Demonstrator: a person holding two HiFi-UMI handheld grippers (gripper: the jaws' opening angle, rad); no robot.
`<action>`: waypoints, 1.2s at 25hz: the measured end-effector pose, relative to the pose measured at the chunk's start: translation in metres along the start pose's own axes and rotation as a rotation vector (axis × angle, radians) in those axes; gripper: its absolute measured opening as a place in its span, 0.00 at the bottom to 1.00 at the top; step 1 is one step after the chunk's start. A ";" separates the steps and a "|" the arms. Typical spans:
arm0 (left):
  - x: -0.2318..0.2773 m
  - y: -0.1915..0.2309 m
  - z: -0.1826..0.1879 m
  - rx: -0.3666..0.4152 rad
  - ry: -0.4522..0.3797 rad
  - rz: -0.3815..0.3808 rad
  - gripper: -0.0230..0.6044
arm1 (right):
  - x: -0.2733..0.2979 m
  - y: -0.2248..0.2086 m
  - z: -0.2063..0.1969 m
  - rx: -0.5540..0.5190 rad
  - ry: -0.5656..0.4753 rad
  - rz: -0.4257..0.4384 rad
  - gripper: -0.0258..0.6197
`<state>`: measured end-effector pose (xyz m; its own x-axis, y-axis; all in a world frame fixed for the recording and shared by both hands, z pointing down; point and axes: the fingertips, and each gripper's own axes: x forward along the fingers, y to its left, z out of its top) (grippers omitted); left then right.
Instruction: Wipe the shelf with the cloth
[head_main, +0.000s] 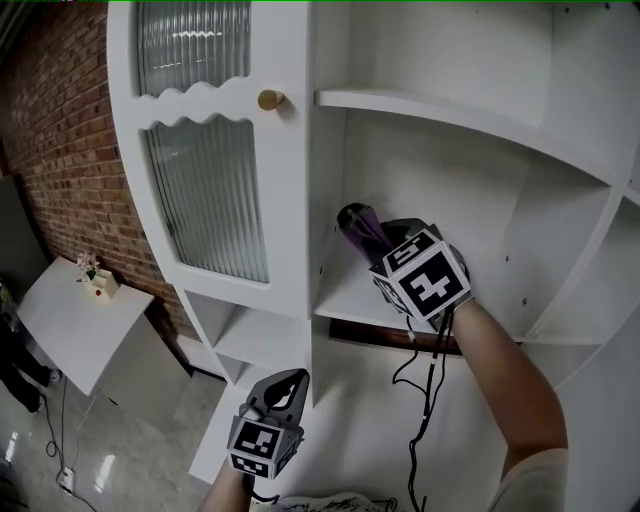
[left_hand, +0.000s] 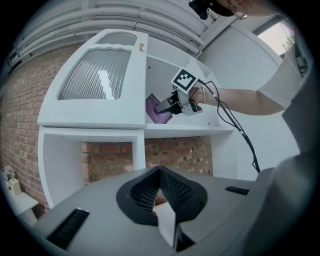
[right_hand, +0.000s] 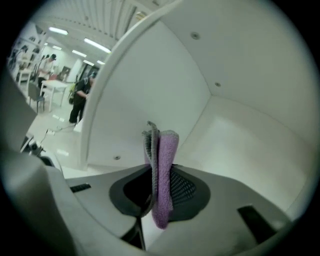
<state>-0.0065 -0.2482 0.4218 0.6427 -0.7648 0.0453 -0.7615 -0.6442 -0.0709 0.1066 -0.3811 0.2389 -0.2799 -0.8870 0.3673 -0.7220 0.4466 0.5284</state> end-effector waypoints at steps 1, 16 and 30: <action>-0.004 -0.004 0.002 0.002 0.000 -0.004 0.06 | -0.008 0.008 -0.001 -0.060 0.031 0.010 0.16; -0.047 -0.021 0.005 0.005 -0.001 0.032 0.06 | -0.036 0.096 -0.034 -0.552 0.355 0.174 0.16; -0.027 -0.006 0.000 -0.038 -0.021 0.044 0.06 | 0.011 0.069 -0.042 -0.505 0.416 0.170 0.15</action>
<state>-0.0197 -0.2239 0.4207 0.6102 -0.7919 0.0219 -0.7911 -0.6106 -0.0349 0.0799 -0.3555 0.3116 -0.0236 -0.7256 0.6877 -0.2772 0.6657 0.6928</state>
